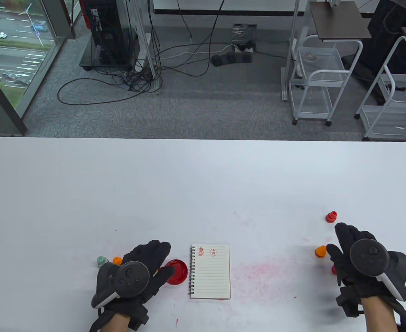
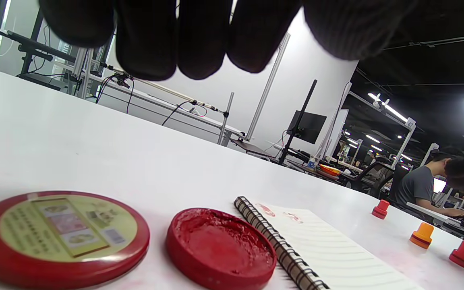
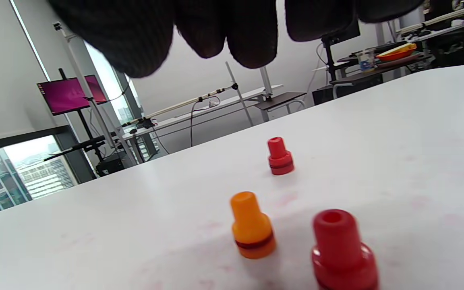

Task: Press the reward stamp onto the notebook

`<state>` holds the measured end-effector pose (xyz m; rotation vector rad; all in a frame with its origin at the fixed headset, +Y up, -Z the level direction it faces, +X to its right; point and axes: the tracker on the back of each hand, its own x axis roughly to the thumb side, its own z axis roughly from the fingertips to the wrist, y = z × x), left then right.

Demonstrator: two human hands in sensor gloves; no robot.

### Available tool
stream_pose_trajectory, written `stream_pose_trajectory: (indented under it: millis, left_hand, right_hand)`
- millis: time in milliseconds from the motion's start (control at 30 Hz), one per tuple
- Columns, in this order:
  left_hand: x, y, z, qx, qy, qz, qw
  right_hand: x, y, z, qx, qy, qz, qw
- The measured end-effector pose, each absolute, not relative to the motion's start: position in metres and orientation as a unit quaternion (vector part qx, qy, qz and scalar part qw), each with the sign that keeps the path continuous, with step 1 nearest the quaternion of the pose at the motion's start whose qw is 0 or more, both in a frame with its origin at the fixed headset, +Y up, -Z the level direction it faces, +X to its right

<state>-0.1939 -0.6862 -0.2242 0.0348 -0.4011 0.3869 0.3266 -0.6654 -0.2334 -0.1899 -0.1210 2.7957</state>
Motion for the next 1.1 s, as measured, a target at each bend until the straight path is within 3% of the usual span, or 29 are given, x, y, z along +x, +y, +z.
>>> stream_pose_trajectory:
  millis: [233,467,667,1100]
  left_hand:
    - [-0.195,-0.685,-0.224,0.020,-0.187,0.186,0.964]
    - [-0.194,-0.685,-0.224,0.017,-0.187,0.184,0.965]
    - [-0.194,-0.686,-0.224,0.011,-0.184,0.184,0.965]
    - [-0.193,-0.686,-0.224,0.008,-0.181,0.184,0.966]
  right_hand:
    - [0.348,-0.712,-0.231,-0.132,0.044,0.979,0.147]
    - [0.351,-0.745,-0.232,-0.150,0.101,0.972,0.151]
    - [0.351,-0.758,-0.232,-0.161,0.112,0.967,0.162]
    - [0.352,-0.755,-0.229,-0.164,0.072,0.966,0.186]
